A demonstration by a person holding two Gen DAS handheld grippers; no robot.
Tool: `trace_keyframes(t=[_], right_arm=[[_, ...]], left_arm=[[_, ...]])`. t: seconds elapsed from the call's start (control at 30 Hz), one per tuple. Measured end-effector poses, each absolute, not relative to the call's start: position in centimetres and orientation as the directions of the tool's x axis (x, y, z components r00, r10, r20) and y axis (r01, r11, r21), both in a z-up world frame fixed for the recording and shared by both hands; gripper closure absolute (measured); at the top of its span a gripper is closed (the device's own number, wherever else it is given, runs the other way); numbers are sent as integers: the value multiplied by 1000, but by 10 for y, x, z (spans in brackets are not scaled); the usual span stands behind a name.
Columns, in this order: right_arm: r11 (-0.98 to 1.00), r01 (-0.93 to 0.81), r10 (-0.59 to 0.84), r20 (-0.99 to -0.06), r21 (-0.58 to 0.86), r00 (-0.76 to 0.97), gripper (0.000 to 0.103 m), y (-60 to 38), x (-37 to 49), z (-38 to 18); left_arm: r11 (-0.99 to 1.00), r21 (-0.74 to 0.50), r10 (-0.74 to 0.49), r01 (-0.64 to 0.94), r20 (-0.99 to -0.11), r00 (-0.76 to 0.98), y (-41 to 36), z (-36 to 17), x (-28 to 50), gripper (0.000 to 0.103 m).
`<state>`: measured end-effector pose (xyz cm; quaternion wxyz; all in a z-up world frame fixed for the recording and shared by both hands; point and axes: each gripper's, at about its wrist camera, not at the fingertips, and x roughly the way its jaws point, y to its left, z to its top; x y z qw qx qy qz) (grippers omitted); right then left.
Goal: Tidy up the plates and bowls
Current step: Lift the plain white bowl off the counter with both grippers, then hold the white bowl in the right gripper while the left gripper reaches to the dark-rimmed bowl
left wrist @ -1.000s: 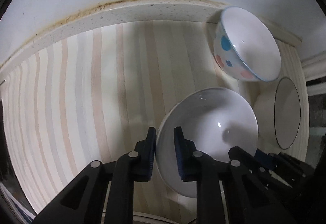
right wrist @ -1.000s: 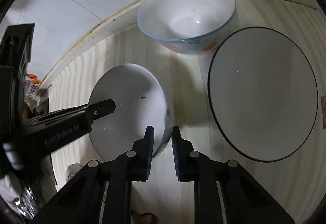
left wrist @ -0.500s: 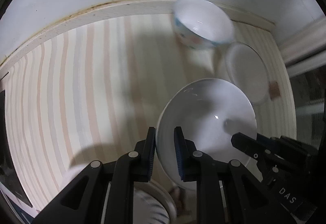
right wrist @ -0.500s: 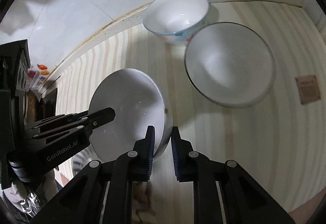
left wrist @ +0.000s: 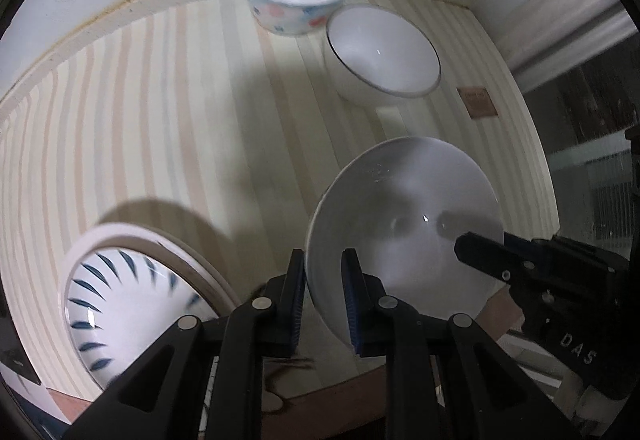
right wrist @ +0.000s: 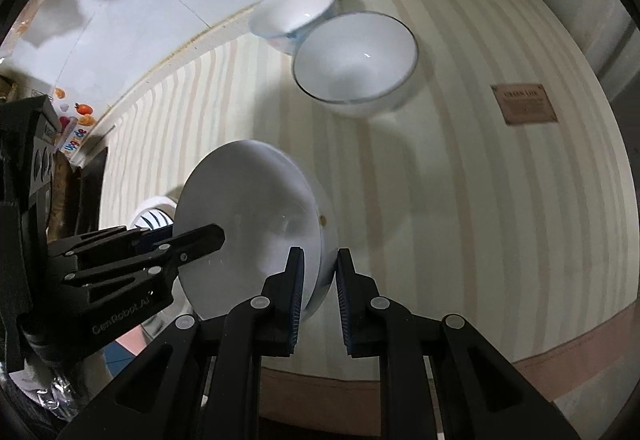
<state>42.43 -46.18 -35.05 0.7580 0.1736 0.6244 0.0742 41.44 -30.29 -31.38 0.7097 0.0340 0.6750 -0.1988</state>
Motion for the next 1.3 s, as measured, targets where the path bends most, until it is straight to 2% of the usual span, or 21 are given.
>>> trace_keyframes(t=[0.43, 1.03, 1.17, 1.3], right_arm=[[920, 148, 339, -926, 363, 167, 85, -481, 415, -395], [918, 145, 352, -927, 368, 126, 85, -490, 426, -410], [900, 159, 398, -914, 406, 83, 84, -498, 428, -409], [888, 167, 412, -902, 429, 124, 84, -517, 432, -386]], left_arm=[[917, -172, -171, 360, -985, -37, -320, -355, 393, 87], [925, -145, -143, 353, -989, -31, -341, -364, 397, 87], [930, -124, -133, 346, -991, 4, -329, -339, 398, 87], [934, -135, -173, 331, -981, 89, -316, -297, 413, 86]])
